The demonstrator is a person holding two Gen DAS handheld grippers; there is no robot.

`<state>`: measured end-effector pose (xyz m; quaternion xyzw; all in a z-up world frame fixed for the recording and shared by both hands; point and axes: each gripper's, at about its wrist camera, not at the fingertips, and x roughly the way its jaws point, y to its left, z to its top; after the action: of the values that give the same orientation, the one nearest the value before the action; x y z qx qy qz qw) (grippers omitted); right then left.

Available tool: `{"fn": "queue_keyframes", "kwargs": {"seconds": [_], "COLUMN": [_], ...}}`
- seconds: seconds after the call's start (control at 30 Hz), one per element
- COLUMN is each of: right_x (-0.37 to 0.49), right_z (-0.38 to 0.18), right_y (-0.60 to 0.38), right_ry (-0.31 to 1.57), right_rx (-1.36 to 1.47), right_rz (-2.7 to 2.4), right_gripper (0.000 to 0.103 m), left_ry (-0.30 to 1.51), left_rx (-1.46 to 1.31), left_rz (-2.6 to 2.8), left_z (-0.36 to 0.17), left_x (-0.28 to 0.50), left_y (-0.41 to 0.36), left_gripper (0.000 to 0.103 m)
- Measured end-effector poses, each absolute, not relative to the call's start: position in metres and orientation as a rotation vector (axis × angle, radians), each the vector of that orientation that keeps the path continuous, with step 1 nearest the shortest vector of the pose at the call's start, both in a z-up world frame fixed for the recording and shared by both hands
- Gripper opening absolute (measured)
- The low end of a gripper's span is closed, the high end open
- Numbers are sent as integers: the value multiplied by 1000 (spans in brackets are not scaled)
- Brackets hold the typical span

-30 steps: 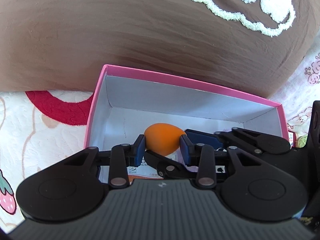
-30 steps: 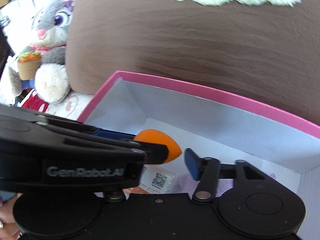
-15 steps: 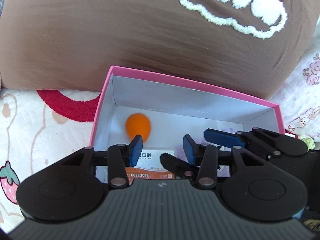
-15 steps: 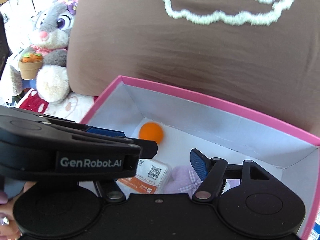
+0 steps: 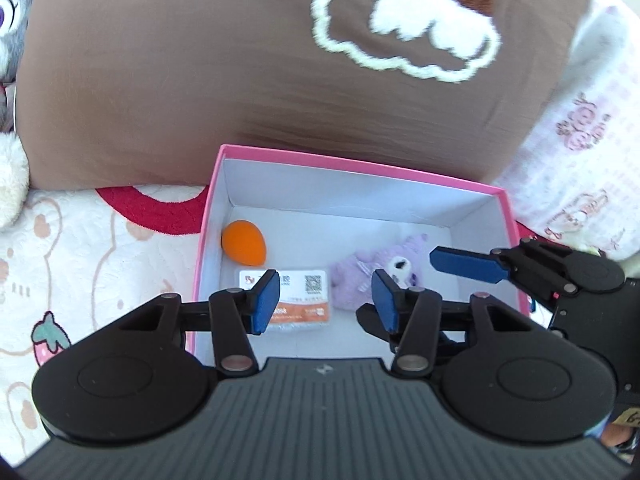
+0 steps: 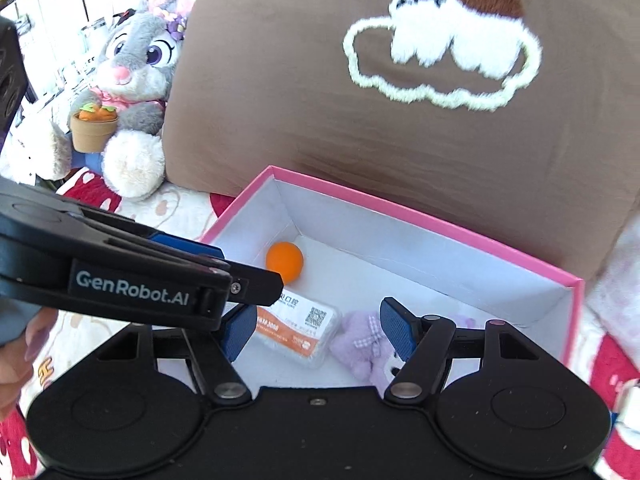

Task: Organize objects
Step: 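Open the left tool to release the sponge and raise it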

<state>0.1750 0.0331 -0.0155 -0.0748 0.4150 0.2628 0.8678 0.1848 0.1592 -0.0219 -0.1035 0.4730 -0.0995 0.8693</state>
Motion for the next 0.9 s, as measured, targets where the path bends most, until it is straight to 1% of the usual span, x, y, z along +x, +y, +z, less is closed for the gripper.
{"fn": "queue_keyframes", "kwargs": {"seconds": [0.2,0.37,0.9], "right_x": [148,125,51], "right_z": [13,31,81], "right_y": [12,-6,-75], "right_ry": [854,857,760], "right_rx": [-163,-142,-141], "right_rz": [553,556,522], "right_gripper": [73,73,73], "left_ry": [982,991,1072], "left_rx": [-169,-137,-170], "left_rz": [-262,-289,-349], "left_z": [11,28,48], "left_x": [164,147,92], "left_y": [151,141,121], "left_gripper": [53,55,57]}}
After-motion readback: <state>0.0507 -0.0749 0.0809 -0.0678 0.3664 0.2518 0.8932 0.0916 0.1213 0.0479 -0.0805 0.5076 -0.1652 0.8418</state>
